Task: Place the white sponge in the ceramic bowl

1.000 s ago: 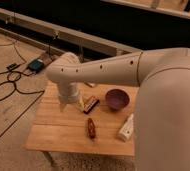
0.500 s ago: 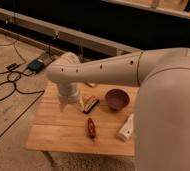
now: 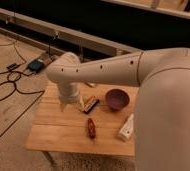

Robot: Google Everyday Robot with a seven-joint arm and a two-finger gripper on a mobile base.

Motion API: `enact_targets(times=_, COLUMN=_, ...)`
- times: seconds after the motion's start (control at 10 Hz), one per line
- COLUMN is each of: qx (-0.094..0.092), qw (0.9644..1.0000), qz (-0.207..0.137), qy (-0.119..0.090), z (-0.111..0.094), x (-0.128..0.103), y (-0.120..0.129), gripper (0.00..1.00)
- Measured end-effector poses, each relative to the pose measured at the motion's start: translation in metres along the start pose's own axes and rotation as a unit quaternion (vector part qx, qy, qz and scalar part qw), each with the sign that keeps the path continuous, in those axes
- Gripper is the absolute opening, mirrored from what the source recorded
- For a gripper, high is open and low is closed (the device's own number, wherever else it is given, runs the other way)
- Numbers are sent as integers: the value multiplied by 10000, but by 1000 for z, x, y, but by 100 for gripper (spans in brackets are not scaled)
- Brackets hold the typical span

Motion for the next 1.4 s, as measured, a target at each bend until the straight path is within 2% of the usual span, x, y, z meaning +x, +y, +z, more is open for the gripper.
enact_targets(times=0.1, qx=151, qw=9998, qz=-73, qy=-51, z=2, x=-7, y=-15, gripper=65)
enact_targets(times=0.3, qx=443, qw=9980, qz=-439, qy=-132, z=9, x=-28, y=-48, gripper=65)
enact_targets(times=0.5, qx=531, qw=9947, qz=-852, qy=-222, z=15, x=-52, y=-73, gripper=65)
enact_targets(times=0.7, qx=502, qw=9907, qz=-1229, qy=-310, z=19, x=-77, y=-91, gripper=65)
enact_targets(times=0.9, qx=419, qw=9847, qz=-1651, qy=-366, z=26, x=-109, y=-112, gripper=65)
enact_targets(times=1.1, qx=332, qw=9813, qz=-1875, qy=-288, z=36, x=-128, y=-128, gripper=65)
enact_targets(times=1.4, qx=206, qw=9769, qz=-2127, qy=-30, z=59, x=-157, y=-146, gripper=65)
